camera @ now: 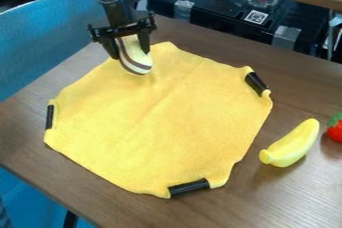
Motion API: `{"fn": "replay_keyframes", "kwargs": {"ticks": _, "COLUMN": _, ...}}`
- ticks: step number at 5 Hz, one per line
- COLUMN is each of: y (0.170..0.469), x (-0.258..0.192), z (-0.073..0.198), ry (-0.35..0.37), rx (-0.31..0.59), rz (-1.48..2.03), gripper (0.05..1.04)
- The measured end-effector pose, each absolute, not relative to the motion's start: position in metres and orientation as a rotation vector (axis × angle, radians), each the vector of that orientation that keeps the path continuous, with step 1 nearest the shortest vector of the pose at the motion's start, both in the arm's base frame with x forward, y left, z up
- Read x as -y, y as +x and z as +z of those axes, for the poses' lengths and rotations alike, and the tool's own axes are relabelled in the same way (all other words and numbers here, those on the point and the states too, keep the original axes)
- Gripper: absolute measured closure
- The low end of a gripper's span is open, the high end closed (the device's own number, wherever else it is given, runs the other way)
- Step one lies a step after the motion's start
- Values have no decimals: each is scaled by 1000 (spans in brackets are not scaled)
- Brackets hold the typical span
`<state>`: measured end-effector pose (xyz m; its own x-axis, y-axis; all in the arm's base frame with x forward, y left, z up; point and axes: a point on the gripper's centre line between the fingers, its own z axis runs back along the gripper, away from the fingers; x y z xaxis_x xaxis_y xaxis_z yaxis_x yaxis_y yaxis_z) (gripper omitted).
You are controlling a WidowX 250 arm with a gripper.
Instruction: Put the yellow figure on the top edge of the cloth
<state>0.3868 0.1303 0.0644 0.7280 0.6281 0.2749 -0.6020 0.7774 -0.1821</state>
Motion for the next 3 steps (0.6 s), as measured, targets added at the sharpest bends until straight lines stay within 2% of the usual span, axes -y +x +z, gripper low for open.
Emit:
{"fn": "replay_keyframes", "kwargs": {"ticks": 1, "y": 386, "x": -124, "z": 75, "ry": -73, "rx": 345, "rz": 653, "gripper": 79}}
{"fn": "replay_keyframes", "kwargs": {"ticks": 3, "y": 367, "x": -102, "z": 114, "ry": -80, "rx": 295, "rz": 523, "gripper": 83}}
